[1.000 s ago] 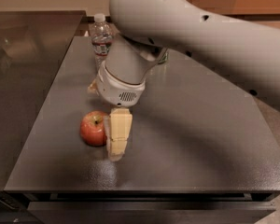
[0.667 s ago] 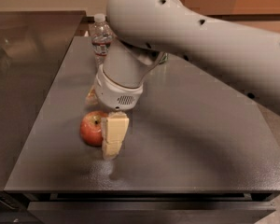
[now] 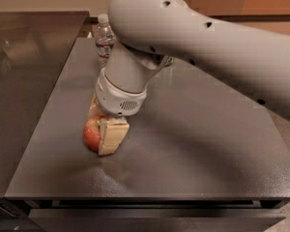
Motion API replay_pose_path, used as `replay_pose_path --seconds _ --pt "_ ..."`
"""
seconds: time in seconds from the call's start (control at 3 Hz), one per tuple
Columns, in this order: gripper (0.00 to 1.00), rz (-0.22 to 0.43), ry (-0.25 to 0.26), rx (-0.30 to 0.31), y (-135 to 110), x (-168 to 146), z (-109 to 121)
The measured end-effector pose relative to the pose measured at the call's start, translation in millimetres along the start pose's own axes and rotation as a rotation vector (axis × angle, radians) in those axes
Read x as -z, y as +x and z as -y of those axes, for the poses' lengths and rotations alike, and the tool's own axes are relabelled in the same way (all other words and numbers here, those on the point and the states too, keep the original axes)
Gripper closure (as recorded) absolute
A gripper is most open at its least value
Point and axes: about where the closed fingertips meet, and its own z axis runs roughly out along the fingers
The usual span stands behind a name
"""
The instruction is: Pick apple
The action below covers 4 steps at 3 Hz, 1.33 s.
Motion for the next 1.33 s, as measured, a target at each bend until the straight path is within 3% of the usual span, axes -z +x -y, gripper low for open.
replay_pose_path --seconds 0.33,0.67,1.0,1.33 --pt "0.87 0.021 0.041 0.000 -8 25 4" --pt "1.00 0.033 0.076 -0.004 -18 58 10" --pt "1.00 0.035 0.098 -0.005 -25 90 16" --pt "1.00 0.050 0.151 0.013 -29 145 26"
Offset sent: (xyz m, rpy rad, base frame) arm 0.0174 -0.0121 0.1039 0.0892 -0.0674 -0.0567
